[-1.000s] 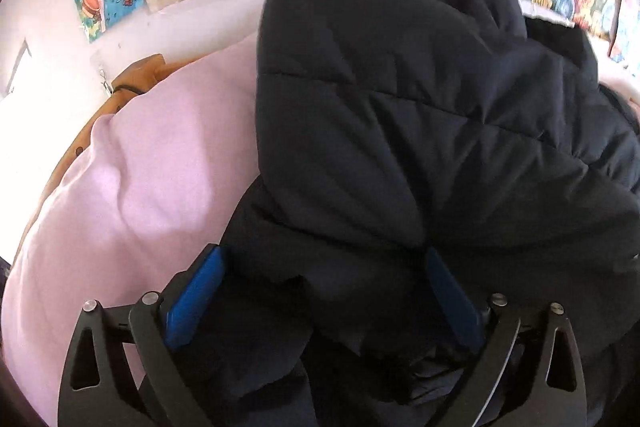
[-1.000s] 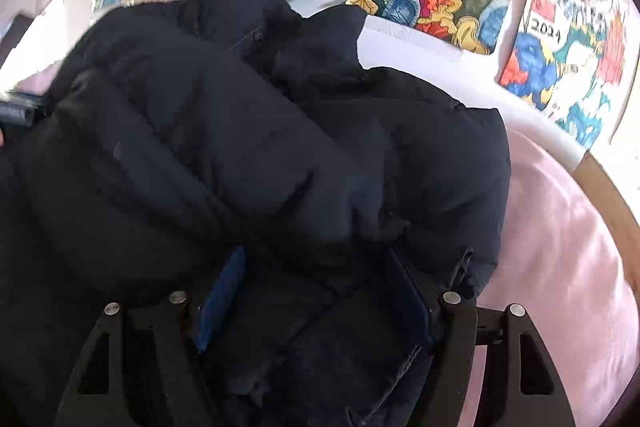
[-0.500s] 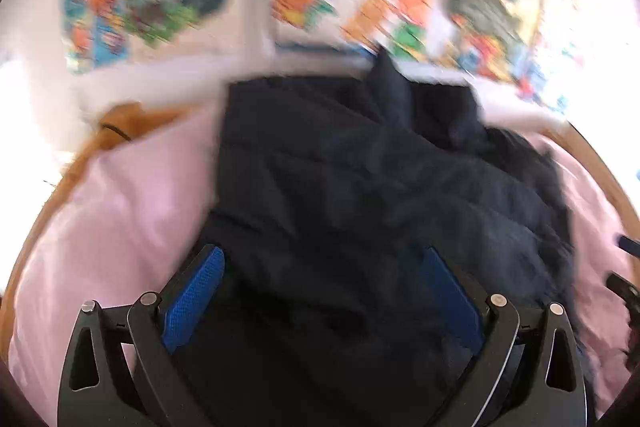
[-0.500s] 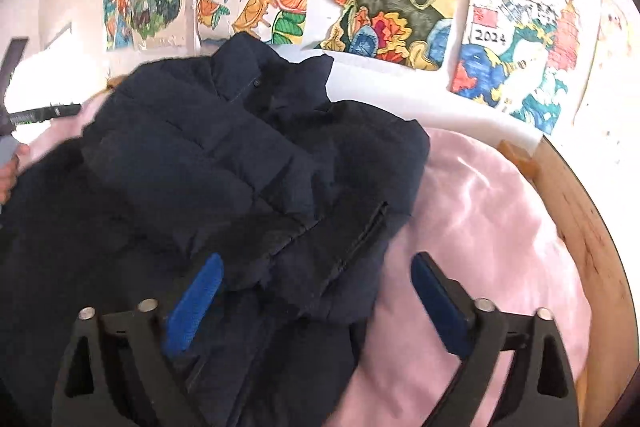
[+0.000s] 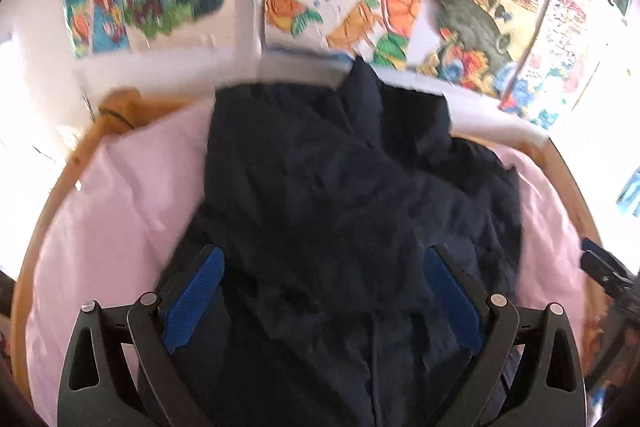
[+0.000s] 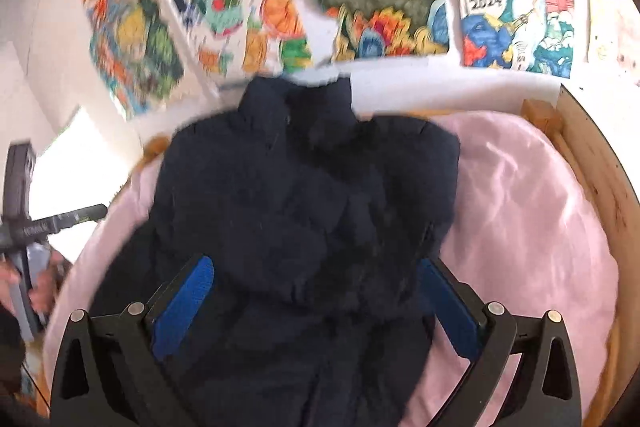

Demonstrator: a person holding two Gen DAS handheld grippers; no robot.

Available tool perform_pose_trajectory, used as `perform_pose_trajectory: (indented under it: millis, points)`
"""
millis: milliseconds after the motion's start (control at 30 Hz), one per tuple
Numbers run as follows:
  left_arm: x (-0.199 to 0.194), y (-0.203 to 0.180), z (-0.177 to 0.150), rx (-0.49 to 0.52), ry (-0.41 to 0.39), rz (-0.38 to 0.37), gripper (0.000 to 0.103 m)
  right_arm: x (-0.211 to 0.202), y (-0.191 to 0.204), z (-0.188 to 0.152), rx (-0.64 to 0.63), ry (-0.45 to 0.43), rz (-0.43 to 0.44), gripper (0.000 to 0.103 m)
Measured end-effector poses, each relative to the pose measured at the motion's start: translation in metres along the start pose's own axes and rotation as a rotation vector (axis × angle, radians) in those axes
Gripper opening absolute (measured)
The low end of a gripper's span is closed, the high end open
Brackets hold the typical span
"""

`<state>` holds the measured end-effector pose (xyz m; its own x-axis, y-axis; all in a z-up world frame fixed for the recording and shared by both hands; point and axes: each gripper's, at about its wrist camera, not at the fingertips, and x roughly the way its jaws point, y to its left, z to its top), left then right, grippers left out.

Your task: Fold large clothes

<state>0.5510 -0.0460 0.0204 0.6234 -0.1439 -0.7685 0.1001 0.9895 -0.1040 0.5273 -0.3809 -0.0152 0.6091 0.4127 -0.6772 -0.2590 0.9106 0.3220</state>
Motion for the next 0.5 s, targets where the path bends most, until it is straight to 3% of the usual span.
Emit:
perform_pose_trajectory:
  millis: [67, 200, 267, 333, 367, 433, 500]
  points:
    - [0.018, -0.002, 0.001, 0.035, -0.022, -0.042, 0.098, 0.006, -0.002, 0.002, -0.020, -0.050, -0.007, 0.103]
    - [0.066, 0.002, -0.011, 0.029, -0.036, -0.294, 0.098, 0.037, -0.007, 0.015, -0.058, -0.075, 0.034, 0.103]
    - [0.085, 0.000, -0.014, 0.039, -0.055, -0.332, 0.098, 0.060, -0.012, 0.029, -0.058, -0.063, 0.041, 0.103]
    - [0.104, -0.002, -0.015, 0.066, -0.094, -0.308, 0.098, 0.083, -0.015, 0.044, -0.094, -0.067, 0.029, 0.103]
    - [0.119, -0.004, -0.015, 0.087, -0.107, -0.260, 0.098, 0.094, -0.015, 0.052, -0.119, -0.073, 0.011, 0.103]
    - [0.142, -0.007, -0.014, 0.136, -0.084, -0.204, 0.098, 0.118, -0.013, 0.067, -0.153, -0.085, -0.010, 0.103]
    - [0.158, -0.007, -0.015, 0.200, -0.056, -0.201, 0.098, 0.142, -0.011, 0.082, -0.173, -0.102, -0.031, 0.103]
